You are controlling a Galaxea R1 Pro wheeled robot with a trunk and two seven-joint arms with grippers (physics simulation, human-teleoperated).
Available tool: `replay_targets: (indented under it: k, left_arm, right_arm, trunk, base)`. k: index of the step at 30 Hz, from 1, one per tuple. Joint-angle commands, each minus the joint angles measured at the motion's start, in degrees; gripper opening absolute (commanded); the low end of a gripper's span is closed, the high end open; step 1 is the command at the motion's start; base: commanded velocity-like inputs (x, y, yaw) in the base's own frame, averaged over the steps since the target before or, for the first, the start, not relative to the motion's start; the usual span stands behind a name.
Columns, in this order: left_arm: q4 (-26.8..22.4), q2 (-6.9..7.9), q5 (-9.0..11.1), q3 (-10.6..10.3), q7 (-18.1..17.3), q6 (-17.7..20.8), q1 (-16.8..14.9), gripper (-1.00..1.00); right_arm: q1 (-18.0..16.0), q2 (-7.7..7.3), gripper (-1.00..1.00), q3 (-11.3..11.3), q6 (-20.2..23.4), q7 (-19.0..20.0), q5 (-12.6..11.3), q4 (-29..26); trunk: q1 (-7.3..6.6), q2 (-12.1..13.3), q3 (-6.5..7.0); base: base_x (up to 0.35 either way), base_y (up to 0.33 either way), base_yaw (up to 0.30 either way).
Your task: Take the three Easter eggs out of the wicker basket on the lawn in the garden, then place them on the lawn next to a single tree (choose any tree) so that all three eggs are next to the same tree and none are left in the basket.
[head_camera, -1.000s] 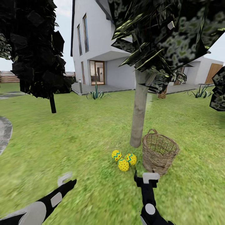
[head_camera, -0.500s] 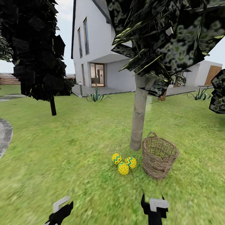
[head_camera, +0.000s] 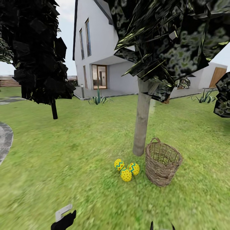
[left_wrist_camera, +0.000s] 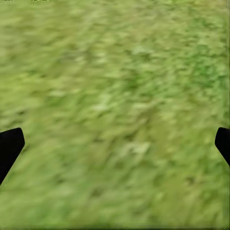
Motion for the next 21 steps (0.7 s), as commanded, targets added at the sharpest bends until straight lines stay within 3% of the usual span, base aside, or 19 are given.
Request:
replay_targets:
  k: [1, 6, 12, 15, 16, 17, 21]
  left_arm:
    - [0.1, -0.07, -0.3, 0.2, -0.5, -0.2, 0.0, 1.00]
    - [0.1, -0.10, -6.6, 0.3, -0.4, -0.2, 1.3, 1.00]
    - [0.1, -0.11, -8.1, 0.3, -0.5, -0.3, 2.7, 1.00]
    - [0.1, -0.07, -8.2, 0.3, -0.4, -1.5, 6.1, 1.00]
    - [0.1, -0.12, -8.6, 0.2, -0.4, -4.2, 10.2, 1.00]
    - [0.1, -0.17, -9.0, 0.2, -0.4, -5.4, 11.6, 1.00]
    - [0.1, -0.76, -10.9, 0.2, -0.4, -7.7, 15.0, 1.00]
  right_arm:
    - [-0.1, -0.07, 1.00, 0.5, -0.5, -0.4, -0.4, 1.2]
    - [-0.2, -0.71, 1.00, 0.3, -1.0, -0.2, -0.4, 5.4]
    - [-0.3, -1.22, 1.00, 0.3, -1.1, 4.7, -0.4, 7.8]
    - [-0.3, -1.18, 1.00, 0.4, -1.2, 5.9, -0.4, 8.1]
    - [-0.3, -1.14, 1.00, 0.4, -1.8, 6.1, -0.4, 8.4]
    - [-0.3, -1.14, 1.00, 0.4, -2.5, 6.1, -0.4, 8.4]
    - [-0.3, -1.18, 1.00, 0.5, -3.9, 6.1, -0.4, 8.7]
  trunk:
    - [-0.24, 0.4, 0.13]
    - [-1.34, 2.4, 1.03]
    - [-2.65, 4.8, 2.10]
    - [-3.31, 6.0, 2.64]
    - [-3.53, 6.4, 2.82]
    - [-3.75, 6.8, 3.00]
    - [-4.63, 8.4, 3.72]
  base:
    - [0.000, 0.000, 0.042]
    - [0.000, 0.000, 0.086]
    - [0.000, 0.000, 0.062]
    - [0.000, 0.000, 0.005]
    - [0.000, 0.000, 0.000]
    - [0.000, 0.000, 0.000]
    - [0.000, 0.000, 0.000]
